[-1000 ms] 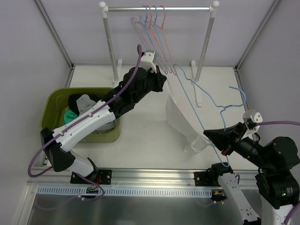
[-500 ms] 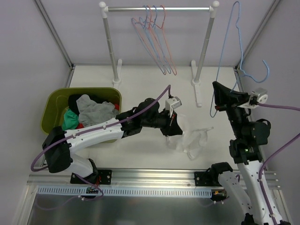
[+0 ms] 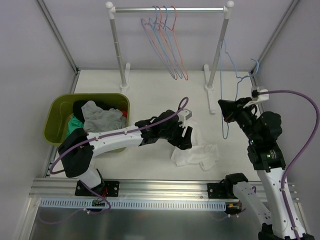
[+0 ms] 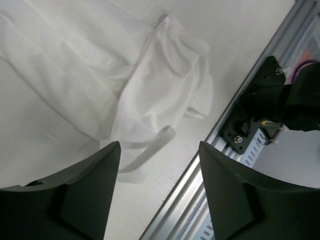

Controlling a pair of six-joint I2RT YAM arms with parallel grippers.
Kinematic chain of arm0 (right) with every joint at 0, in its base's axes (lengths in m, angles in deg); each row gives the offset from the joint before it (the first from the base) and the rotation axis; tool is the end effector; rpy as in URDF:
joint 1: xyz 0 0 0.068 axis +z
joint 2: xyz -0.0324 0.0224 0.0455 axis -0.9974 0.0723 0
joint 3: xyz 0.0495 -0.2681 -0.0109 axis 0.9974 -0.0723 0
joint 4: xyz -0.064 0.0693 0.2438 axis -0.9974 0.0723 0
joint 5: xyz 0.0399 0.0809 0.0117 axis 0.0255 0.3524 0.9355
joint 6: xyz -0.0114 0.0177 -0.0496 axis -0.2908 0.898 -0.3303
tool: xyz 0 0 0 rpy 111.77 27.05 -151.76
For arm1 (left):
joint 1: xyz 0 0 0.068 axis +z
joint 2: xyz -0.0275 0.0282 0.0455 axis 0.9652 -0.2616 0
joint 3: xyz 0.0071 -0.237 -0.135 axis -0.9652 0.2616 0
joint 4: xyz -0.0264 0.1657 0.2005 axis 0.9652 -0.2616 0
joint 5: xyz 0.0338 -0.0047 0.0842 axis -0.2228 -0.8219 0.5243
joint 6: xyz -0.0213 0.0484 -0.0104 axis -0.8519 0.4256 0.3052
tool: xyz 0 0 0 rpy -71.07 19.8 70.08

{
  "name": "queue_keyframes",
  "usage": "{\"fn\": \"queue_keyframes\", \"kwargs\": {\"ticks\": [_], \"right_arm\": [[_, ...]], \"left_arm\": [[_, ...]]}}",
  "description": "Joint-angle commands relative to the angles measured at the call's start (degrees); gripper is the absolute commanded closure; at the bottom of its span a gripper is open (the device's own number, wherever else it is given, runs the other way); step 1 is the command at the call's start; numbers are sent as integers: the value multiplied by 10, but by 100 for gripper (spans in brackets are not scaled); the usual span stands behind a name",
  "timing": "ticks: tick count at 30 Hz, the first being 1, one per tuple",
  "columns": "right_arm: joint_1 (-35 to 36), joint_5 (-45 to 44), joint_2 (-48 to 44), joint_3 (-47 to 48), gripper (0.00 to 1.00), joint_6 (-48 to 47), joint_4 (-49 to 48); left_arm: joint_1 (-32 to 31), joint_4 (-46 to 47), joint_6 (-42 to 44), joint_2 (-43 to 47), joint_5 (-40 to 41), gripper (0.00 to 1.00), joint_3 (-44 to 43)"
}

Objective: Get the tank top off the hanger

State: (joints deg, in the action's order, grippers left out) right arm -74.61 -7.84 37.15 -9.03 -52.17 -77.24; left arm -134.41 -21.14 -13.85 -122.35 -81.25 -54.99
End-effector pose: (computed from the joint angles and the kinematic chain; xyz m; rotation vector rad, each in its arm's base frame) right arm 0.1266 0.0334 0.4060 -0.3079 1.3687 0.3403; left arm 0.1786 -0.3188 0.2588 0.7881 2.1518 -1.0780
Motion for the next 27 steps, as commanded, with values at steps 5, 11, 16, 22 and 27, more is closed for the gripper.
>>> {"fn": "queue_keyframes", "kwargs": {"ticks": [5,11,16,22,27], "right_arm": [[2,33,181,165,100,6,153],[2,36,382,356,100,-38,182],[11,53,531,532,100,-69,241],[38,50,682,755,100,-100,300],[56,61,761,858,100,-107,308]], "left_arm": [[0,-122,31,91,129,15,-54],[0,-176,31,203,176,1,1],[0,-195,36,293,148,1,47],[0,-197,29,349,141,1,101],[0,-197,7,366,136,1,134]]}}
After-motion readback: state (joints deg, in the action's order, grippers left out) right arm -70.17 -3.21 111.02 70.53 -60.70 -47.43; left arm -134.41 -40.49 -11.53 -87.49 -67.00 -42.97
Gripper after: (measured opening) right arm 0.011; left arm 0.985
